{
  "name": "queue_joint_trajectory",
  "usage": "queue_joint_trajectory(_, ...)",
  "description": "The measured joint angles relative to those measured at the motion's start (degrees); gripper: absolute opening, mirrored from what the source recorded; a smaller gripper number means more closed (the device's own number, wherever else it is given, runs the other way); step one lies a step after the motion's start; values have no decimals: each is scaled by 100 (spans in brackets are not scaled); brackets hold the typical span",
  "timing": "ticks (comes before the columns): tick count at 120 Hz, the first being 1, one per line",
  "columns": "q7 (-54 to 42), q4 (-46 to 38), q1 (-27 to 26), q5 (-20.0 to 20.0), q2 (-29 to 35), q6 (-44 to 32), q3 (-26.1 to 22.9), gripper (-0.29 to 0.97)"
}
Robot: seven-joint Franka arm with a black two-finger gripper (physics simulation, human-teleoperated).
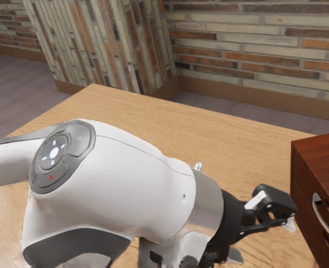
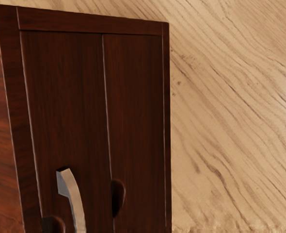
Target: Pull the drawer handle with one arm to open the drawer
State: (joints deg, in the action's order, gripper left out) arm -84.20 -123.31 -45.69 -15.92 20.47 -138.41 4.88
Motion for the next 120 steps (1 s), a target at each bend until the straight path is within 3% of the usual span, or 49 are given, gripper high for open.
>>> queue_joint_trajectory(18, -343, 34, -32, -154, -358, -370, 311, 68)
queue_joint_trajectory(62, -879, -5, -20, -218, -711, -1055, 360, 68)
queue_joint_trajectory(120, -1276, 41, 47, -177, -1211, -1785, 805, 68)
